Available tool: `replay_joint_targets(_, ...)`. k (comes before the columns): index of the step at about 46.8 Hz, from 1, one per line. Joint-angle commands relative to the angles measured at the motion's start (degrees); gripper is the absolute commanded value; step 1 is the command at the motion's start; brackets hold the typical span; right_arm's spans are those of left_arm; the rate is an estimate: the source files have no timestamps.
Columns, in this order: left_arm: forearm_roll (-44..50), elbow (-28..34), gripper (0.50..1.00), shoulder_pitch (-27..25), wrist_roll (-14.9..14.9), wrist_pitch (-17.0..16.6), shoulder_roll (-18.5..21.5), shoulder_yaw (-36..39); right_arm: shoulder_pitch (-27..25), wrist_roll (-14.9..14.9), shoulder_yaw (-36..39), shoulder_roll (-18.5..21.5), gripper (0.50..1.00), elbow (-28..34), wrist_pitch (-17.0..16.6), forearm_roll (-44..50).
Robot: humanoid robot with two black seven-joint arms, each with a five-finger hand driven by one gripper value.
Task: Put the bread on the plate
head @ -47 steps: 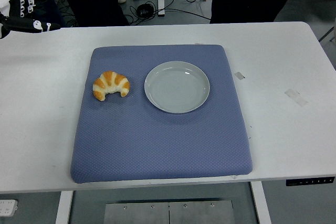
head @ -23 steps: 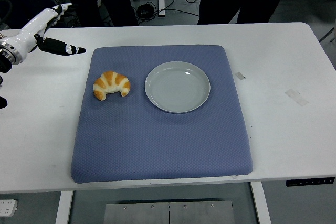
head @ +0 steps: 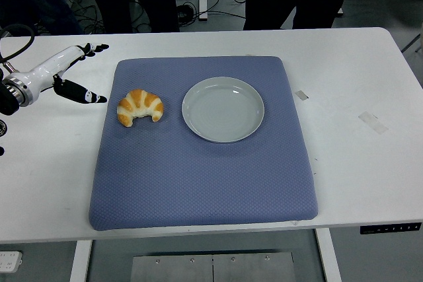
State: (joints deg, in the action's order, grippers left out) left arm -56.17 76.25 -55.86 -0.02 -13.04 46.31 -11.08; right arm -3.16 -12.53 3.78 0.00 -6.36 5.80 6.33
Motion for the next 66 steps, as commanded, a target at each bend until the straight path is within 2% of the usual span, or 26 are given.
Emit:
replay_joint_targets(1, 0.0, -0.1, 0.974, 0.0, 0.4, 0.0, 0.0, 0.0, 0.0, 0.0, 0.0, 0.0, 1.000, 0.0, 0.0, 0.0)
replay_joint_targets(10, 0.0, -0.1, 0.974, 0.0, 2.3, 0.0, -0.3, 0.4, 0.0, 0.1, 0.0, 0.0, 1.000, 0.0, 0.0, 0.0)
replay_joint_targets(16, -0.3, -0.3, 0.974, -1.3, 2.2, 0.0, -0.9, 2.2, 0.0, 0.0, 0.0, 0.0, 1.000, 0.0, 0.0, 0.0)
replay_joint_targets(27, -1.3, -0.2, 0.968, -1.4, 1.2, -0.1, -4.5, 3.1, 0.0, 0.0, 0.0, 0.0, 1.000, 0.0, 0.0, 0.0)
replay_joint_targets(36, -7.1, -0.2, 0.968, -1.4, -2.5, -0.1, -5.6, 3.3, 0.0, 0.1, 0.0, 0.0, 1.000, 0.0, 0.0, 0.0)
replay_joint_targets(52, -11.9, -1.6, 0.968, -1.3, -4.1, -0.1, -6.6, 4.5, 0.0, 0.1, 0.0, 0.0, 1.000, 0.0, 0.0, 0.0)
replay_joint_targets(58, -12.6, -2.4, 0.968, -1.3, -5.9, 0.1, -7.6, 4.4, 0.0, 0.0, 0.0, 0.0, 1.000, 0.0, 0.0, 0.0)
replay_joint_targets(66, -11.9, -2.4, 0.966, -1.6, -7.0, 2.1, -8.9, 3.4, 0.0, 0.1, 0.0, 0.0, 1.000, 0.0, 0.0, 0.0)
